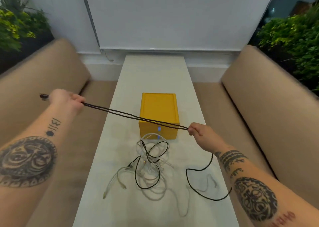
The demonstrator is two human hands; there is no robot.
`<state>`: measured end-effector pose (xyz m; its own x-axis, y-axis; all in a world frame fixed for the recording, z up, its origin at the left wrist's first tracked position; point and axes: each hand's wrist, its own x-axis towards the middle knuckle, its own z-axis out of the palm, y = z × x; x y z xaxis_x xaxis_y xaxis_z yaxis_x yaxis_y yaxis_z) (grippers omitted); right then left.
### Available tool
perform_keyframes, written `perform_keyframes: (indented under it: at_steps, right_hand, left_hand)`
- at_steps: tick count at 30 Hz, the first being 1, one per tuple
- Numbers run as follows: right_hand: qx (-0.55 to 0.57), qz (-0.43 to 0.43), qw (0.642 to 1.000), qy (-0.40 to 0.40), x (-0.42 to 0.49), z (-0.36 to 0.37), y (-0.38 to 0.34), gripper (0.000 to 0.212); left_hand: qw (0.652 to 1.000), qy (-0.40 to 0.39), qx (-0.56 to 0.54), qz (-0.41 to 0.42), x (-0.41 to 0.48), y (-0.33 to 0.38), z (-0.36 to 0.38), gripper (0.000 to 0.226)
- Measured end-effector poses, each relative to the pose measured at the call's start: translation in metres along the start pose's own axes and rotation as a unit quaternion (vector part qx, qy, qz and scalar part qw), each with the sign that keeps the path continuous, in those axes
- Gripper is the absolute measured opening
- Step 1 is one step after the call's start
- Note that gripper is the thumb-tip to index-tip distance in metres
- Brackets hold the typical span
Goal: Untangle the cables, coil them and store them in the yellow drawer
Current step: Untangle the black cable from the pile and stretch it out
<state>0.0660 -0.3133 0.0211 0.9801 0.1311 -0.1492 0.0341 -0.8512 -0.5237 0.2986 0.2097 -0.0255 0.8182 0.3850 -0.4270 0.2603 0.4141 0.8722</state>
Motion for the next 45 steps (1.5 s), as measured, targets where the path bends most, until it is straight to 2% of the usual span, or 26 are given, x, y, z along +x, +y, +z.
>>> perform_keyframes:
  at_steps: [1,3,4,5,6,8,10,11,14,18,21,24,26,28,30,31,33,38,42,45]
  right_hand:
    - [0.009,0.009,1.000,0.015,0.000,0.002,-0.005,0.024]
    - [0.017,0.016,0.999,0.032,0.002,0.007,-0.017,0.025]
    - [0.011,0.012,0.999,0.029,0.002,0.010,-0.025,0.025]
    - [0.003,0.003,1.000,0.025,0.004,0.012,-0.033,0.027]
    - [-0.002,-0.006,1.000,0.025,0.005,0.014,-0.043,0.028]
    - [-0.017,-0.028,0.999,0.024,0.010,0.016,-0.064,0.029]
    - [-0.041,-0.051,0.998,0.013,0.017,0.018,-0.087,0.030]
    - [-0.054,-0.063,0.996,0.010,0.019,0.016,-0.100,0.031]
    - [-0.090,-0.085,0.992,0.015,0.026,0.007,-0.130,0.035]
    - [-0.082,-0.094,0.992,0.001,0.027,-0.011,-0.150,0.031]
    - [-0.028,-0.090,0.996,-0.006,0.023,-0.022,-0.147,0.031]
    - [0.009,-0.077,0.997,0.012,0.020,-0.032,-0.131,0.032]
    - [0.003,-0.074,0.997,0.012,0.016,-0.036,-0.122,0.032]
    - [-0.009,-0.076,0.997,0.023,0.011,-0.041,-0.113,0.031]
    - [-0.023,-0.073,0.996,0.035,0.006,-0.048,-0.101,0.030]
    - [-0.025,-0.071,0.996,0.039,0.004,-0.051,-0.094,0.030]
    - [-0.025,-0.067,0.996,0.048,0.003,-0.054,-0.084,0.027]
    - [-0.053,-0.032,0.997,0.055,0.011,-0.051,-0.054,0.025]
    - [-0.002,-0.007,1.000,0.020,0.009,-0.027,-0.014,0.026]
    - [0.024,0.009,0.998,-0.058,-0.002,-0.005,0.015,0.028]
  left_hand:
    - [0.997,-0.010,-0.069,-0.022,-0.091,0.010,0.022,0.046]
    - [0.993,0.061,0.101,-0.030,-0.173,-0.005,0.027,0.031]
    - [0.995,0.046,0.082,-0.026,-0.182,-0.015,0.035,0.027]
    - [0.998,0.016,0.048,-0.035,-0.187,-0.021,0.037,0.030]
    - [0.996,-0.014,0.063,-0.059,-0.194,-0.032,0.041,0.033]
    - [0.964,-0.107,0.245,0.007,-0.214,-0.053,0.055,0.030]
    - [0.934,-0.223,0.278,0.023,-0.247,-0.064,0.076,0.026]
    - [0.925,-0.257,0.279,0.021,-0.258,-0.068,0.086,0.027]
    - [0.886,-0.329,0.324,0.027,-0.282,-0.070,0.107,0.041]
    - [0.838,-0.409,0.347,0.101,-0.295,-0.062,0.111,0.032]
    - [0.815,-0.382,0.389,0.194,-0.283,-0.041,0.104,0.037]
    - [0.850,-0.322,0.363,0.206,-0.256,-0.013,0.088,0.040]
    - [0.854,-0.274,0.373,0.237,-0.247,0.001,0.081,0.043]
    - [0.871,-0.193,0.365,0.267,-0.239,0.013,0.072,0.044]
    - [0.889,-0.127,0.357,0.259,-0.230,0.026,0.058,0.043]
    - [0.885,-0.115,0.372,0.255,-0.228,0.029,0.051,0.042]
    - [0.873,-0.113,0.401,0.254,-0.225,0.029,0.043,0.042]
    - [0.887,-0.103,0.398,0.213,-0.234,0.004,0.045,0.041]
    - [0.921,-0.149,0.341,0.112,-0.246,-0.043,0.023,0.041]
    - [0.915,-0.187,0.355,0.049,-0.259,-0.079,0.000,0.045]
